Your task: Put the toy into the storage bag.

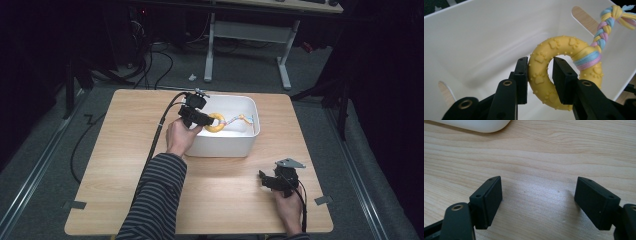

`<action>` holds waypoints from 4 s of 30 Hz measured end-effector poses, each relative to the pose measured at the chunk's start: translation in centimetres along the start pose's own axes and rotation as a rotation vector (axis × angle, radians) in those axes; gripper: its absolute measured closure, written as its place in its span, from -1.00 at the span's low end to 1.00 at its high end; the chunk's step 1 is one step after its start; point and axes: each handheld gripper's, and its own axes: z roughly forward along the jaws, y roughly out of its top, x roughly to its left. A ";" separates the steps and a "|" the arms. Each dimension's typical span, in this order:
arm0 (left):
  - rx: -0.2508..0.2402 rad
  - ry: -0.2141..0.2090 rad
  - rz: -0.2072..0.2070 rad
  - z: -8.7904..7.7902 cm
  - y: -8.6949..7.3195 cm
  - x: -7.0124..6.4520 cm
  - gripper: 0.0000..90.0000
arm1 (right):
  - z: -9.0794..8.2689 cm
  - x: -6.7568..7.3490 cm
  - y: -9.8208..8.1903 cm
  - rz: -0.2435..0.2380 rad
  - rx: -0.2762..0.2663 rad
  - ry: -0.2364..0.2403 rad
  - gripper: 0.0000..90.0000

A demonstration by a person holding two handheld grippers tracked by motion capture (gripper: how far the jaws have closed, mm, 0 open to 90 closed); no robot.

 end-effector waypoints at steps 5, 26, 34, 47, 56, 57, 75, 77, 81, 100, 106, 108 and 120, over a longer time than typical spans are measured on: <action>0.014 0.006 -0.017 0.2 -0.5 0.5 0.48 | 0.0 0.0 0.0 0.000 0.000 0.001 -0.50; 0.078 0.018 -0.018 1.2 -0.7 0.1 0.47 | 0.0 0.0 0.0 0.000 0.001 0.001 -0.50; 0.107 0.015 -0.013 1.7 -0.7 0.0 0.47 | 0.0 0.0 0.0 0.000 0.001 0.002 -0.50; 0.154 -0.009 -0.002 2.2 -0.8 -0.3 0.47 | 0.0 0.0 0.0 0.001 0.001 0.001 -0.50; 0.156 -0.003 -0.007 2.2 -0.8 -0.4 0.46 | 0.0 0.0 0.0 0.000 0.001 0.002 -0.50; 0.154 0.000 -0.006 2.2 -0.9 -0.4 0.46 | 0.0 0.0 0.0 0.000 0.001 0.001 -0.50; -0.002 -0.015 -0.034 -1.4 -1.0 -0.1 -0.05 | 0.0 0.0 0.0 0.001 0.001 0.004 -0.51; -0.021 -0.015 -0.038 -2.1 -1.2 0.0 -0.07 | 0.0 0.0 0.0 0.001 0.001 0.004 -0.51; -0.051 -0.006 -0.047 -3.6 -1.8 0.4 -0.10 | 0.0 0.0 0.0 0.001 0.001 0.004 -0.51; -0.171 0.061 -0.066 -9.2 -4.9 1.9 -0.18 | 0.0 0.0 0.0 0.000 0.001 0.004 -0.51; -0.198 0.075 -0.079 -10.6 -5.9 2.3 -0.20 | 0.0 0.0 0.0 -0.002 0.001 0.004 -0.51; -0.203 0.083 -0.077 -11.0 -6.3 2.4 -0.21 | 0.0 0.0 0.0 -0.002 0.001 0.004 -0.51; -0.241 0.106 -0.124 -13.1 -8.6 3.6 -0.26 | 0.0 0.0 0.0 -0.004 0.001 0.005 -0.51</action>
